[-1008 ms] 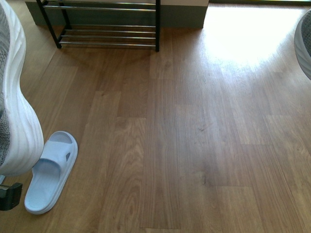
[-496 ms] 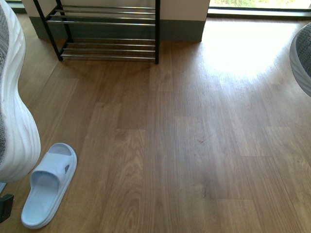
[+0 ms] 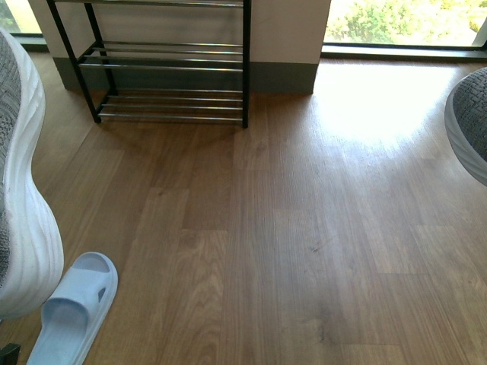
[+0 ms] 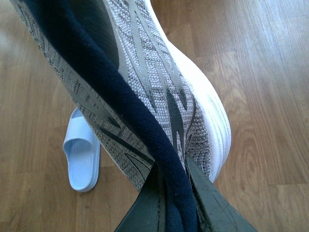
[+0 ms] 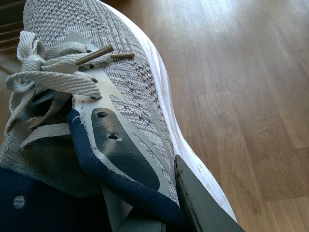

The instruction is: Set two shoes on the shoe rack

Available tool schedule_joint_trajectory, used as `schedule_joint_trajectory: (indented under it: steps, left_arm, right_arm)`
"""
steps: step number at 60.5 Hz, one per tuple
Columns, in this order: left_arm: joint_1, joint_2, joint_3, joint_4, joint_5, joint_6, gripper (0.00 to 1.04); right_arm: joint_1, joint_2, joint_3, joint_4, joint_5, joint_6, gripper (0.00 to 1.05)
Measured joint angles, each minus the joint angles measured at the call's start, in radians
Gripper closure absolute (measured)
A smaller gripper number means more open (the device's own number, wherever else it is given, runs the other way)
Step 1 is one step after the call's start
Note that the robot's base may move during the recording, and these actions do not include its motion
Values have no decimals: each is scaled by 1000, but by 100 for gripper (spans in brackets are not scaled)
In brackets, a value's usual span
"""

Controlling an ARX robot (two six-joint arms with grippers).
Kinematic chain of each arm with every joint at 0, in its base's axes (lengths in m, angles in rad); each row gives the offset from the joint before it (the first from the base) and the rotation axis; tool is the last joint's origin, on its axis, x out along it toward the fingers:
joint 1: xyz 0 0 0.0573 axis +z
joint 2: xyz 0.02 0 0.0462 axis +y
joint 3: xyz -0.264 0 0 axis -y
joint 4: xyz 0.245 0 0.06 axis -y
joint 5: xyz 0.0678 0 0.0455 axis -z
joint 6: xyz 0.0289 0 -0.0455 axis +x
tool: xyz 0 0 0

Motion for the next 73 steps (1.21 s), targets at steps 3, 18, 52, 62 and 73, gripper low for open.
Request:
schedule_joint_trajectory:
  steps: [3,18,52,62,73]
  left_arm:
    - [0,0,0,0,0,1,102]
    - [0,0,0,0,0,1,102]
    - [0,0,-1,0,3,1,102]
    - [0,0,-1,0,-2,1,102]
    - [-1,0,-1,0,5,5,102]
  right_arm:
    - [0,0,0,0,0,0,104]
    - [0,0,0,0,0,0,104]
    - [3,0,0,-1,4,0,104]
    - [3,0,0,-1,2,0,104]
    - [2,0,0,-1,7,0,104]
